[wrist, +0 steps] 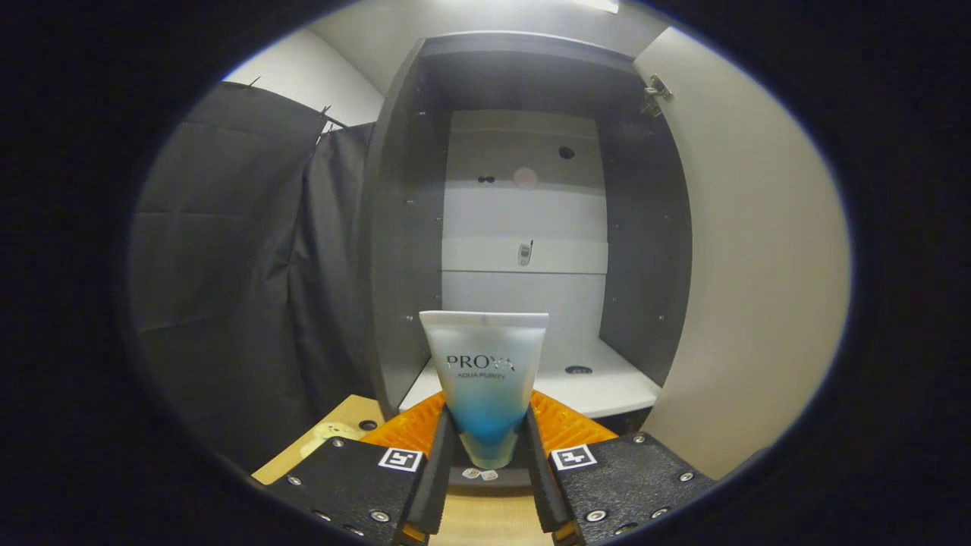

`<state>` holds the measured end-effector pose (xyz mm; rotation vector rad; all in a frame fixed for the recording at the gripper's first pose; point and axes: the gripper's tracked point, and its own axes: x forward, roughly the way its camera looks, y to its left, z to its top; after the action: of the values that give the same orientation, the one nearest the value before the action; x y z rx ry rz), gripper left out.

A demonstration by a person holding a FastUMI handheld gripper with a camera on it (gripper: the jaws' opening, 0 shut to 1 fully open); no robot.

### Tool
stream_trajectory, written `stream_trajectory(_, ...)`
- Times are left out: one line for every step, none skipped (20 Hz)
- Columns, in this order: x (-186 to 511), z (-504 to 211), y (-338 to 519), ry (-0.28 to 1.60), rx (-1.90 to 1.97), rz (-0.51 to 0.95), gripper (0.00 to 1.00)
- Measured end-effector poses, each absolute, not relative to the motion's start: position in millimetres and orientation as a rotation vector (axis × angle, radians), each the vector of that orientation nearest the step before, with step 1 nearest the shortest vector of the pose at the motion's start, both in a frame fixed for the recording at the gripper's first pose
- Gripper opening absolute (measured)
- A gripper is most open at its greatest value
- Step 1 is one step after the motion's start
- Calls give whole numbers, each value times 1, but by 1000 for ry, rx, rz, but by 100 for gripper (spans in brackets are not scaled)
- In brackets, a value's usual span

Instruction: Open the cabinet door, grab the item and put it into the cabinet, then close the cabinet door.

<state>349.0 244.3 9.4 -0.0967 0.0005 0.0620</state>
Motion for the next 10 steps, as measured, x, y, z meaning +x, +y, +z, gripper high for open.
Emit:
stream_trajectory(362,15,242,0,-94,61,47)
stream_trajectory(375,20,241,4,-83,64,47)
stream_trajectory(388,25,242,12,-67,74,47)
stream_trajectory(402,29,242,20,-49,76,47)
stream_trajectory(414,35,241,24,-31,78,47)
stream_trajectory(426,42,240,20,-16,83,47)
stream_trajectory(439,47,238,18,-11,79,47)
stream_trajectory(452,50,235,24,-13,75,47)
stream_trajectory(465,50,233,32,-12,74,47)
stream_trajectory(477,49,229,41,-8,70,47)
